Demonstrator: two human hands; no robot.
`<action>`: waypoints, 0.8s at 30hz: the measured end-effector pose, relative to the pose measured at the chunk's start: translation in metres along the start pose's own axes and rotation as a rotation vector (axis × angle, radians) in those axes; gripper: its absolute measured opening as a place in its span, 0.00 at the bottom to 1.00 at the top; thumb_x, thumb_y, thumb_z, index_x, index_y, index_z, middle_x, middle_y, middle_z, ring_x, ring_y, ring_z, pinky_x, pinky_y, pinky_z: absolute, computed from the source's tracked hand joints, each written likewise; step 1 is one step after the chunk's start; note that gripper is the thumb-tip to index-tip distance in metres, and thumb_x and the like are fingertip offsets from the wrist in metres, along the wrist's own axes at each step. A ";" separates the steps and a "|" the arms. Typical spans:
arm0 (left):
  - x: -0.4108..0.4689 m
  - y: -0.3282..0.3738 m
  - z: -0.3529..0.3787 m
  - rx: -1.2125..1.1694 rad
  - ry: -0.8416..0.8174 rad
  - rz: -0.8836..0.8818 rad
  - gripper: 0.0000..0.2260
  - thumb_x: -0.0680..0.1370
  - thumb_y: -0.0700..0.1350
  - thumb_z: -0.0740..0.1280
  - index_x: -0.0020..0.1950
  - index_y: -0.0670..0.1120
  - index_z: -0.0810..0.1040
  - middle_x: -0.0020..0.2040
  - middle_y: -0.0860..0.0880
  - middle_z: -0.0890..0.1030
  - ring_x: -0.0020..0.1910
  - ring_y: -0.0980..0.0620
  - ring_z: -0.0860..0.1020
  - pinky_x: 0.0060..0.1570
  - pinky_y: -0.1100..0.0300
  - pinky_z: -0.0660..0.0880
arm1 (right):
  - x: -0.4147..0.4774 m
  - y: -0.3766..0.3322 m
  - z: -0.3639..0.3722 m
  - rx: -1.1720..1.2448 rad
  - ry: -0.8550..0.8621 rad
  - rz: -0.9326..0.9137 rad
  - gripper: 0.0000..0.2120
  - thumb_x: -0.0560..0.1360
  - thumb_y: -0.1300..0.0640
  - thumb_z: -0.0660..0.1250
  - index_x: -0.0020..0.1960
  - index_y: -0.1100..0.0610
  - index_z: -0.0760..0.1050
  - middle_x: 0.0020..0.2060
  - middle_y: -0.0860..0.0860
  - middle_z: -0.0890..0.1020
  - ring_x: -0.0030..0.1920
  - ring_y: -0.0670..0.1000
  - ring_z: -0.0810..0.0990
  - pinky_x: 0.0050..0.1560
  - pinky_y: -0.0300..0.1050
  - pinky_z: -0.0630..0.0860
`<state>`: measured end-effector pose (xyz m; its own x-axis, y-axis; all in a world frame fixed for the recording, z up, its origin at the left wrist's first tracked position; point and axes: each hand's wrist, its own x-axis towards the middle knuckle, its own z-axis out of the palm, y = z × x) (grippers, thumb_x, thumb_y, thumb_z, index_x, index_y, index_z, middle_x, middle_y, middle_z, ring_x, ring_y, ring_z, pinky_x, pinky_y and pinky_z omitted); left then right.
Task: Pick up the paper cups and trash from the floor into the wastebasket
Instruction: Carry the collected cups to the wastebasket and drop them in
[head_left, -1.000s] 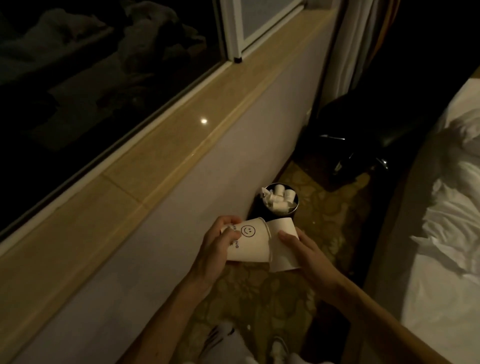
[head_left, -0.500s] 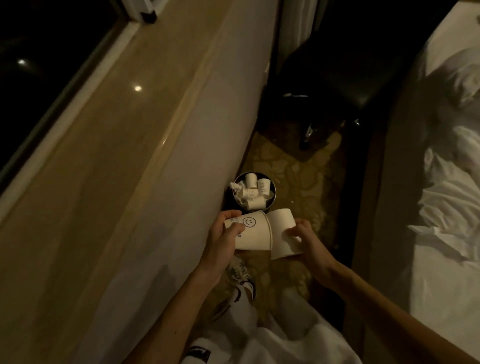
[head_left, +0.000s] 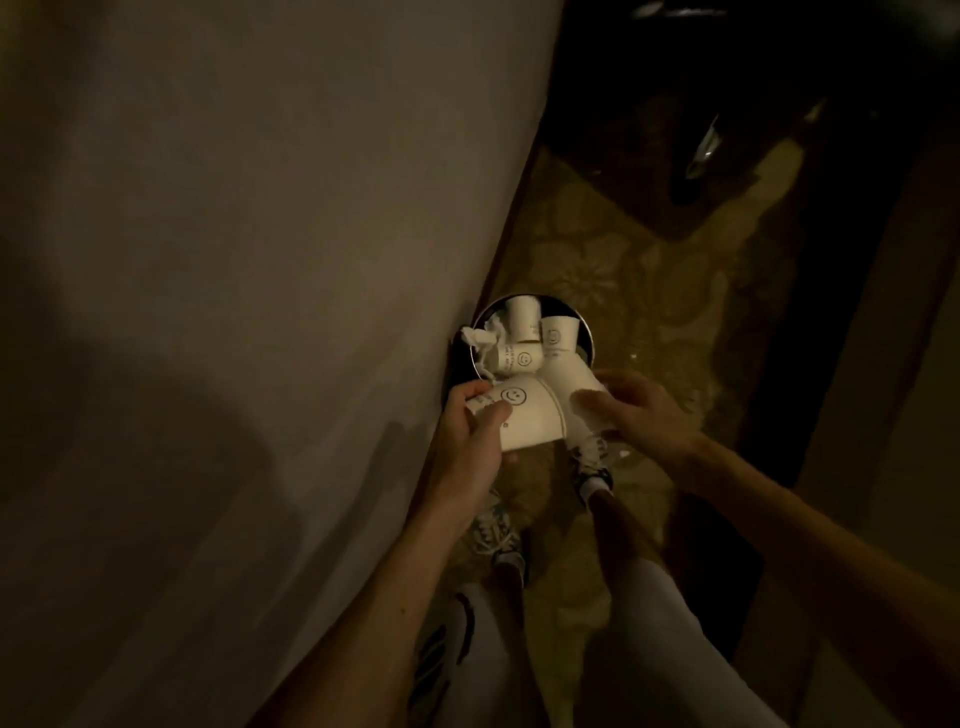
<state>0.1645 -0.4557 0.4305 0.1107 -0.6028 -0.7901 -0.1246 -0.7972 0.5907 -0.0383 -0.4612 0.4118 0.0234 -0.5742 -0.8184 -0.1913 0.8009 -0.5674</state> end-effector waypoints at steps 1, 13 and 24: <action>0.020 -0.002 0.005 -0.029 0.032 -0.003 0.10 0.73 0.53 0.69 0.51 0.67 0.74 0.57 0.53 0.78 0.48 0.51 0.82 0.32 0.60 0.79 | 0.026 -0.003 -0.001 -0.039 -0.006 -0.021 0.15 0.75 0.47 0.70 0.59 0.48 0.71 0.51 0.46 0.78 0.44 0.46 0.83 0.36 0.38 0.79; 0.190 -0.051 0.042 -0.025 0.240 -0.087 0.26 0.75 0.42 0.73 0.66 0.51 0.63 0.68 0.45 0.71 0.57 0.49 0.78 0.42 0.59 0.82 | 0.245 0.007 0.006 -0.530 0.022 -0.178 0.27 0.75 0.50 0.72 0.70 0.52 0.66 0.64 0.54 0.76 0.51 0.52 0.76 0.38 0.44 0.76; 0.228 -0.084 0.045 -0.144 0.128 -0.117 0.21 0.74 0.40 0.75 0.64 0.47 0.72 0.53 0.53 0.81 0.46 0.59 0.84 0.37 0.62 0.80 | 0.295 0.002 0.028 -0.601 -0.128 -0.317 0.18 0.74 0.48 0.72 0.60 0.54 0.75 0.63 0.52 0.77 0.56 0.50 0.74 0.49 0.46 0.72</action>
<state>0.1561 -0.5247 0.1932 0.2420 -0.4978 -0.8329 0.0374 -0.8530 0.5206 -0.0046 -0.6243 0.1669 0.2761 -0.7109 -0.6468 -0.6662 0.3435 -0.6620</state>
